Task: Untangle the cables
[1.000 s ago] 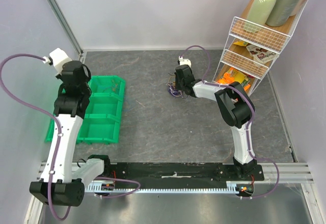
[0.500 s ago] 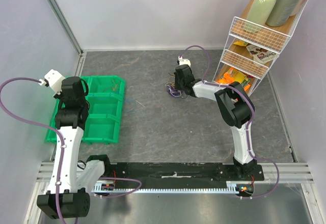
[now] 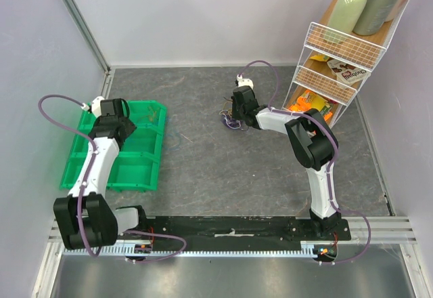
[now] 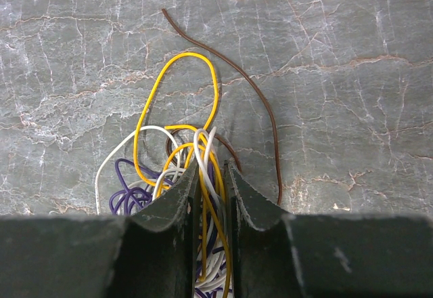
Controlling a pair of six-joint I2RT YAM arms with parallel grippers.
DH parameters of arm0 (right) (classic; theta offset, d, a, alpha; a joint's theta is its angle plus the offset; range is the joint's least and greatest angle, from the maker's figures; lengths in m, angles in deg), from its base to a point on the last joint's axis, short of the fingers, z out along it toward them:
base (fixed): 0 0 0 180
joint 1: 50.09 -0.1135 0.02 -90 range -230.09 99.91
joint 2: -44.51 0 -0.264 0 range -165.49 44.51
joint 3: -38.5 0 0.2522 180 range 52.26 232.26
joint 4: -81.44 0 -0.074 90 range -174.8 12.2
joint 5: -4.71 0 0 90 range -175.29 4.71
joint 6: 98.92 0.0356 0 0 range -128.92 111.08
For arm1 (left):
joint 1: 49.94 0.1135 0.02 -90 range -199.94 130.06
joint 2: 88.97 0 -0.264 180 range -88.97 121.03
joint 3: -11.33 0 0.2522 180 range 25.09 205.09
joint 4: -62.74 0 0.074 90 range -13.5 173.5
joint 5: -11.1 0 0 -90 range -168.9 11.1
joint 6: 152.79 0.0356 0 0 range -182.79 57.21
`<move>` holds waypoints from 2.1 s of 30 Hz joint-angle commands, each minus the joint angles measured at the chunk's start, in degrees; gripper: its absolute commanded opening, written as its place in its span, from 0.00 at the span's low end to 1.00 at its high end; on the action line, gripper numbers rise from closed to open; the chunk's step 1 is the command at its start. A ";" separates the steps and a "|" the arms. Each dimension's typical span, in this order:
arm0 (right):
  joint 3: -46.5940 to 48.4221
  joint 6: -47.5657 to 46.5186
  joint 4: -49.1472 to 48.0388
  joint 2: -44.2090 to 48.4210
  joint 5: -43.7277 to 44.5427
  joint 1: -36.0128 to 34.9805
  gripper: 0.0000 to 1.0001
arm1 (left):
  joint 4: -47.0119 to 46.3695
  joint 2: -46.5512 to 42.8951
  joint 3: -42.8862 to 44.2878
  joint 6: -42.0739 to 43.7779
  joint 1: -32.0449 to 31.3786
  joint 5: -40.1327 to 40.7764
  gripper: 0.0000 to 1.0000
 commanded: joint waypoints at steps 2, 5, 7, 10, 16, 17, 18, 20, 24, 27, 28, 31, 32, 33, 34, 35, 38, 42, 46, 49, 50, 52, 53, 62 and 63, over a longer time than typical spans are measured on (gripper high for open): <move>1.38 0.32 0.98 -0.90 -1.44 -0.11 0.27 | 0.14 1.87 2.70 -4.63 2.63 -3.33 0.96; 1.64 0.32 0.80 -0.90 -1.88 -0.20 0.27 | -0.03 0.38 2.88 -3.31 2.63 -4.56 0.96; 1.73 0.49 0.80 -1.07 -2.23 -0.11 0.27 | -0.99 -0.15 2.79 -0.77 1.85 -8.68 0.89; 1.99 0.58 0.72 -1.34 -2.67 -0.11 0.27 | -0.65 1.51 3.58 3.45 -4.64 -10.90 0.81; 1.64 0.67 0.89 -1.25 -2.93 -0.11 0.27 | 0.84 11.07 6.83 10.75 -20.38 -10.28 0.69; 1.55 0.67 0.80 -1.25 -2.85 -0.11 0.27 | 1.37 13.62 7.70 11.54 -21.09 -10.80 0.65; 1.55 0.67 0.89 -1.08 -2.76 -0.11 0.27 | 2.33 15.82 9.28 11.81 -21.88 -10.72 0.60; 1.47 0.58 0.98 -1.07 -2.76 -0.11 0.27 | 3.22 20.48 11.39 12.33 -22.41 -11.51 0.60; 1.73 0.67 0.89 -1.25 -3.11 -0.20 0.27 | 0.94 26.11 14.48 10.67 -22.77 -13.10 0.61; 1.73 0.67 0.98 -1.34 -3.29 -0.11 0.27 | 0.32 30.76 17.64 9.18 -22.85 -12.31 0.58; 1.73 0.58 0.89 -1.42 -3.20 -0.11 0.27 | 0.41 32.26 18.78 8.56 -22.86 -11.61 0.53; 1.64 0.40 1.07 -1.16 -3.20 -0.11 0.27 | 2.33 36.57 21.86 6.37 -23.29 -8.19 0.50; 1.73 0.40 0.98 -1.16 -3.02 -0.11 0.27 | 3.12 37.54 22.65 5.58 -23.21 -6.35 0.50; 1.73 0.40 0.98 -1.16 -3.11 -0.11 0.27 | 3.74 38.24 23.09 4.70 -23.12 -4.76 0.50; 1.82 0.32 0.98 -1.25 -3.11 -0.11 0.27 | 4.70 38.69 23.62 3.56 -23.21 -3.70 0.49; 1.90 0.32 0.98 -1.25 -3.11 -0.11 0.28 | 5.24 38.69 23.62 2.85 -23.21 -3.17 0.48; 2.08 0.40 0.98 -1.34 -3.37 -0.02 0.28 | 4.89 37.38 20.91 0.13 -23.29 -1.24 0.49; 2.61 0.67 0.98 -1.78 -3.81 -0.02 0.27 | 4.19 37.02 18.79 -2.34 -23.21 -2.19 0.52; 2.61 0.84 0.98 -1.95 -4.08 -0.02 0.27 | 6.72 39.83 21.06 -4.18 -23.21 -0.53 0.52; 2.35 0.76 0.98 -1.69 -3.82 -0.02 0.28 | 6.47 40.97 21.86 -5.33 -23.21 -1.31 0.53; 2.34 0.76 0.98 -1.60 -3.81 -0.02 0.28 | 6.73 41.41 22.30 -5.50 -23.12 -1.32 0.53; 2.35 0.67 0.98 -1.60 -3.81 -0.02 0.28 | 7.09 42.29 23.00 -5.59 -23.12 -1.32 0.52; 2.26 0.75 0.98 -1.60 -3.73 -0.02 0.28 | 7.17 42.73 23.27 -5.42 -22.94 -1.58 0.51; 2.17 0.58 0.98 -1.34 -3.64 0.07 0.28 | 6.74 40.90 21.17 -5.77 -21.45 -4.57 0.02; 2.08 0.58 0.98 -1.42 -3.64 0.07 0.28 | 6.39 39.24 20.55 -5.77 -21.45 -4.66 0.02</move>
